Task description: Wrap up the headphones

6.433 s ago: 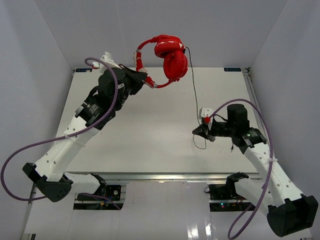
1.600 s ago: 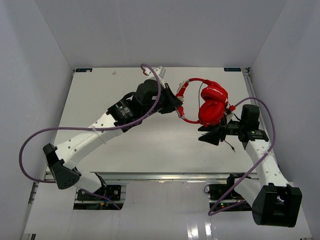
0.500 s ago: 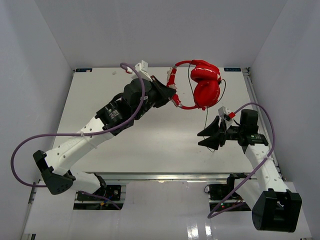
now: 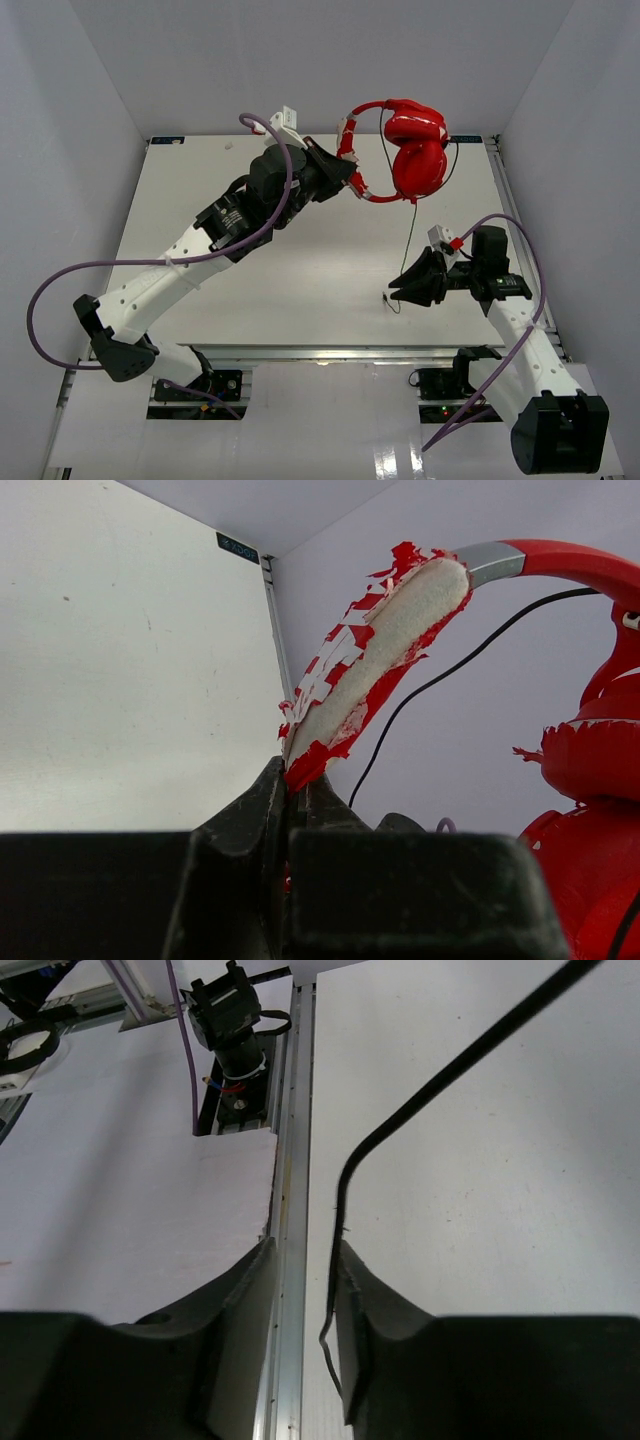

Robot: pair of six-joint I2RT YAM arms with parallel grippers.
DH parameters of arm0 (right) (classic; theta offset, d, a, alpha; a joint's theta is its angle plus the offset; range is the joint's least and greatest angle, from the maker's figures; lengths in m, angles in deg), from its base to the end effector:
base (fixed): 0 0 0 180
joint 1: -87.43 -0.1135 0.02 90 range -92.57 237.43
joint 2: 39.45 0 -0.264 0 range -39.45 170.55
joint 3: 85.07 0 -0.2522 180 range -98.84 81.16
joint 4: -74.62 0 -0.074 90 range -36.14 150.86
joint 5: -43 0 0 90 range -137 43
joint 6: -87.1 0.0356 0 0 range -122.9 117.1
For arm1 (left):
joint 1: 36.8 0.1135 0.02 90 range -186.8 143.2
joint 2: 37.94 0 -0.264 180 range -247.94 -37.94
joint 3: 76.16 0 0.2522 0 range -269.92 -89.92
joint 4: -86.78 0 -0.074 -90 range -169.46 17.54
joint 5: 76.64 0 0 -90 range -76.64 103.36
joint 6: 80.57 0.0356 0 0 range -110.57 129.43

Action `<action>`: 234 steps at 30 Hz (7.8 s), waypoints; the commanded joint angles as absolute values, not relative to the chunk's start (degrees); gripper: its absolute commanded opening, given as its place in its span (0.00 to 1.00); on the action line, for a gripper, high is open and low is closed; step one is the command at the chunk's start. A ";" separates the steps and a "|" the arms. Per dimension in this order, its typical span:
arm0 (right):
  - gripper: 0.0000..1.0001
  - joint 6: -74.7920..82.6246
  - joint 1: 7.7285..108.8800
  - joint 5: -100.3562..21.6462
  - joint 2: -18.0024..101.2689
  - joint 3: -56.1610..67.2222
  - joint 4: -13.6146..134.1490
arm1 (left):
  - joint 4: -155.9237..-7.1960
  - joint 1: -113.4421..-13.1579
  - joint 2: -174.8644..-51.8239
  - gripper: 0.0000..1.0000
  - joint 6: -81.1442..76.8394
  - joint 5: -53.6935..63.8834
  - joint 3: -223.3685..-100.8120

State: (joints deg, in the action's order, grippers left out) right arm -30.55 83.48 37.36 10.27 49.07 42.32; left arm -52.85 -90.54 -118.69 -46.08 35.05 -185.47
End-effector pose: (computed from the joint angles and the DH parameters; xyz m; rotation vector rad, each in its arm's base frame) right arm 0.1607 0.0466 0.2522 -1.1674 1.3665 1.2777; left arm 0.1903 -0.2373 0.4727 -0.3185 1.8569 -1.0269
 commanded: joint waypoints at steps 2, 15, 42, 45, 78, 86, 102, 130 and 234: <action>0.29 -31.75 81.44 37.25 10.05 48.80 41.86 | -56.24 -90.13 -118.81 0.00 -47.07 35.92 -190.03; 0.11 -44.27 80.22 25.07 7.23 40.96 26.17 | -52.12 -88.11 -122.49 0.00 -44.19 42.01 -194.31; 0.08 -86.92 76.71 -29.04 4.86 11.82 2.74 | -49.75 -85.47 -145.94 0.00 -42.18 35.17 -195.31; 0.08 -87.10 76.71 -31.83 4.25 12.84 4.90 | -49.66 -86.93 -148.01 0.00 -41.18 32.90 -194.34; 0.08 -64.50 76.82 -25.85 7.56 26.45 21.29 | -60.60 -96.13 -128.34 0.00 -28.06 16.74 -165.51; 0.08 -54.76 79.52 -14.35 10.83 24.36 21.13 | -61.15 -96.13 -118.18 0.00 -29.63 19.39 -158.87; 0.13 -47.52 86.11 21.71 16.48 25.71 21.75 | -57.78 -96.20 -114.96 0.00 -29.18 19.81 -168.88; 0.43 -40.80 90.07 32.26 15.78 31.41 24.38 | -55.97 -98.24 -112.62 0.00 -30.98 33.16 -181.00; 0.29 -39.65 89.17 -18.75 19.61 45.25 34.93 | -54.16 -90.50 -166.41 0.30 -38.49 19.28 -197.13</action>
State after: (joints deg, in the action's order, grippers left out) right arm -40.30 88.60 -20.38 21.47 46.25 34.04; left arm -51.45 -90.54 -171.73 -38.50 21.90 -198.18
